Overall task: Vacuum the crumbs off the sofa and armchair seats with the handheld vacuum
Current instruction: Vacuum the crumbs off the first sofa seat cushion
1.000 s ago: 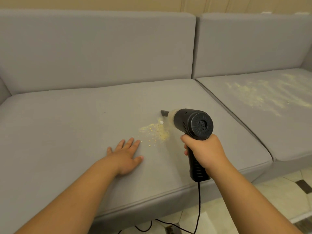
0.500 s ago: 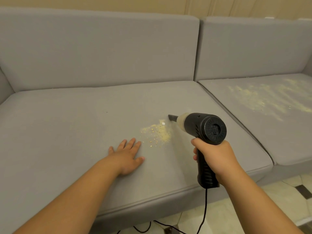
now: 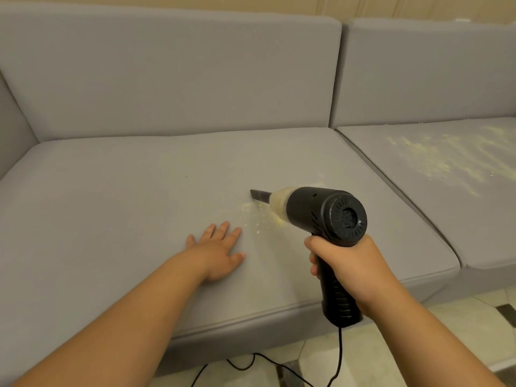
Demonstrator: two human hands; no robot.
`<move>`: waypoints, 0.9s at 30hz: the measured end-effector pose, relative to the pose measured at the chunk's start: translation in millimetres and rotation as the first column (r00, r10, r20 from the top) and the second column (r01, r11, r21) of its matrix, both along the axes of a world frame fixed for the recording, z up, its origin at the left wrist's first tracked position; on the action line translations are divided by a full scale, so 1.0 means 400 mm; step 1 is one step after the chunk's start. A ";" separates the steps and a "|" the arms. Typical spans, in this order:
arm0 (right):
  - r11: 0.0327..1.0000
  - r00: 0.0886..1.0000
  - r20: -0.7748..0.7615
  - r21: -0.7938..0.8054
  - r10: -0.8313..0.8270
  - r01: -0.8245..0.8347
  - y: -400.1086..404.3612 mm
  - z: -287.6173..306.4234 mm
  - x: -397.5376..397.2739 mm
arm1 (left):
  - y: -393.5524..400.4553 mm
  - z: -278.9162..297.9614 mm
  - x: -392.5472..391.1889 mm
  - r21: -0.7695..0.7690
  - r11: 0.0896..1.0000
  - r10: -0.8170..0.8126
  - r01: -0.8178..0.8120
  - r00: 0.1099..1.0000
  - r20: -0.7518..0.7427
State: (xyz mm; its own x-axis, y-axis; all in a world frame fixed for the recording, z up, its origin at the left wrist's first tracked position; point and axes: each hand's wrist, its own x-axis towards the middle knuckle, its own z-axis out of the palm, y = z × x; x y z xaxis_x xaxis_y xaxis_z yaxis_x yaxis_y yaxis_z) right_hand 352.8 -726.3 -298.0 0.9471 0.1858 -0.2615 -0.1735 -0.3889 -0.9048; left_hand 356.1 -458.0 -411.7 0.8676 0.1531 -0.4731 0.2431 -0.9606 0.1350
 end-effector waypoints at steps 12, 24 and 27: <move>0.991 0.995 0.094 -0.126 0.046 -0.034 0.011 0.000 -0.079 | 0.017 0.020 -0.127 0.045 0.998 0.033 -0.031 0.999 -0.042; 0.992 0.992 0.034 -0.048 0.118 -0.116 0.012 -0.019 -0.123 | 0.038 0.015 -0.151 0.049 0.999 -0.002 0.005 0.998 -0.063; 0.987 0.987 0.015 -0.034 0.158 -0.158 0.016 -0.022 -0.140 | 0.036 0.014 -0.160 0.052 0.999 0.001 0.002 0.998 -0.066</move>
